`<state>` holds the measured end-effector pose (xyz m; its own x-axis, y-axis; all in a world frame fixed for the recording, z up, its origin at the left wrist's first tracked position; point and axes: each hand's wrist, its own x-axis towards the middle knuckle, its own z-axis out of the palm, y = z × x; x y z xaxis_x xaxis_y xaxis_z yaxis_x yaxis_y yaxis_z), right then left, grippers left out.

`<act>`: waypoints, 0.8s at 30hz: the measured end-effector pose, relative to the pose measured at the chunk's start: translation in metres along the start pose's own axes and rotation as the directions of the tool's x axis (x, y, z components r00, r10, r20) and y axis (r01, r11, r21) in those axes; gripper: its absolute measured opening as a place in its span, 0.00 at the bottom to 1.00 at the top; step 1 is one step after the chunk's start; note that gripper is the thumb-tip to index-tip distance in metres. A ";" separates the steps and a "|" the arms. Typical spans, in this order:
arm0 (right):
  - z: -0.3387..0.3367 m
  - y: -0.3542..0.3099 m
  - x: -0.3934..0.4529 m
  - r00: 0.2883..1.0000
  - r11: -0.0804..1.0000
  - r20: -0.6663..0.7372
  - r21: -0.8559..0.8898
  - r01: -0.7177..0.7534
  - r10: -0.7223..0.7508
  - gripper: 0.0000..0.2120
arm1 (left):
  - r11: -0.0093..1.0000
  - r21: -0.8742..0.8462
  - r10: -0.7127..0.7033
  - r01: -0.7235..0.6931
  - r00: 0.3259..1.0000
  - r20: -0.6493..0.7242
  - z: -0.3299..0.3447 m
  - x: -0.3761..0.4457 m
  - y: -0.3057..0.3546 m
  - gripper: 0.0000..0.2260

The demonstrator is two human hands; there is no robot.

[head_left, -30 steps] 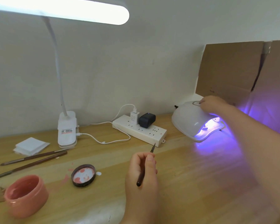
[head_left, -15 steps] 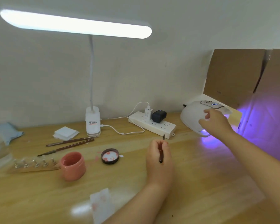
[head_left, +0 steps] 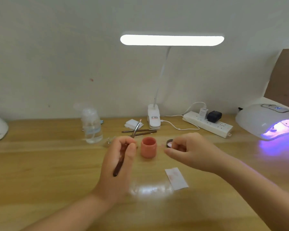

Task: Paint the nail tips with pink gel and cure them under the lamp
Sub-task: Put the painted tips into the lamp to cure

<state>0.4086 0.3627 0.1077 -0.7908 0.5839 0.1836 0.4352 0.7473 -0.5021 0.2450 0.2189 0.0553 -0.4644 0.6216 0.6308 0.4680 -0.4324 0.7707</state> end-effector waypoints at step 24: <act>0.128 -0.064 0.089 0.907 0.816 0.032 -0.450 -0.362 0.421 0.12 | 0.979 0.146 -0.119 0.142 0.980 -0.157 -0.099 0.001 -0.059 0.07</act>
<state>0.2551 0.3265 0.0477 -0.5479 0.8335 -0.0721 0.8356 0.5410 -0.0956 0.1426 0.1799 0.0194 -0.6291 0.5583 0.5409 0.5019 -0.2396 0.8310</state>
